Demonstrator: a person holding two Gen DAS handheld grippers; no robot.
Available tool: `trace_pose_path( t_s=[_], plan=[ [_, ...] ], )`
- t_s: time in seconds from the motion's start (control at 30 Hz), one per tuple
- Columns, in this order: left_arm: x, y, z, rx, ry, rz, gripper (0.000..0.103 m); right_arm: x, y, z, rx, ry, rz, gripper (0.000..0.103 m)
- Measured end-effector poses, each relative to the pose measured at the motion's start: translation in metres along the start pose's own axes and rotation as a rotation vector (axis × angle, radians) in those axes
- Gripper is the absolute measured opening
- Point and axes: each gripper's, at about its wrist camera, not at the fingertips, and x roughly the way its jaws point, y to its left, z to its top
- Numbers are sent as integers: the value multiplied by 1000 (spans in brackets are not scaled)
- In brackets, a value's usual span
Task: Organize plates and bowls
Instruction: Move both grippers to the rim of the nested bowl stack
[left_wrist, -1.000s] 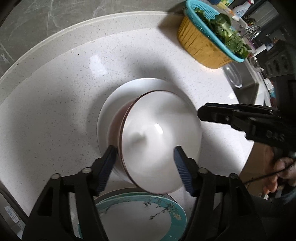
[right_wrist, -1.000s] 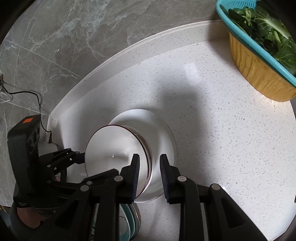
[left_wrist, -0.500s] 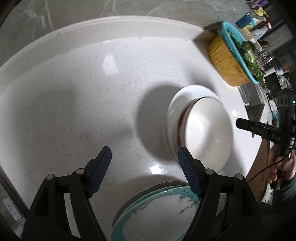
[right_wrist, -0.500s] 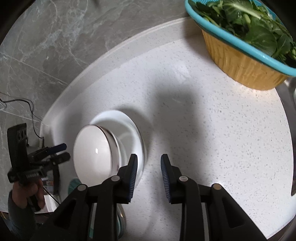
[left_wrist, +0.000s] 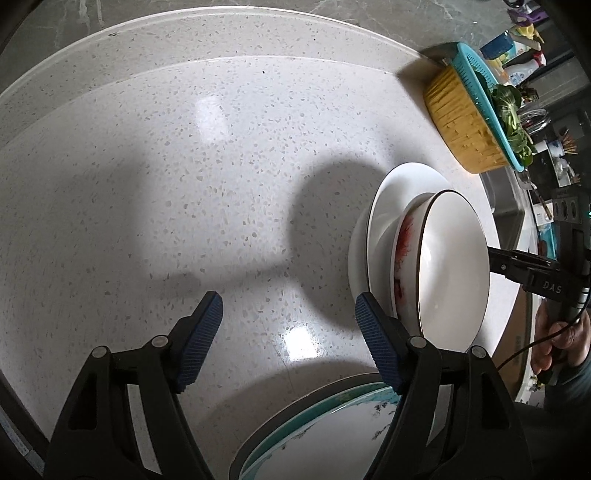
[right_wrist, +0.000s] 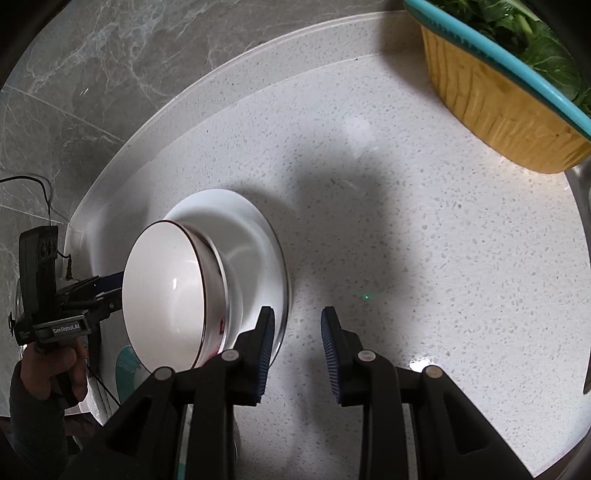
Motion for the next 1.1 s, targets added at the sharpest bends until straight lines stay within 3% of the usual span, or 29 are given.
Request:
trace_pose_path(
  t_s=[0.2, 0.8, 1.0, 1.1],
  plan=[
    [-18, -1, -2, 6, -38, -54, 73, -1, -3, 1, 2, -4, 11, 29],
    [21, -30, 18, 71, 9, 45, 72, 9, -5, -5, 5, 26, 19, 29],
    [33, -42, 22, 86, -5, 72, 64, 12, -3, -5, 1, 8, 23, 29],
    [39, -50, 22, 94, -15, 77, 54, 11, -5, -5, 4, -15, 23, 29]
  ],
)
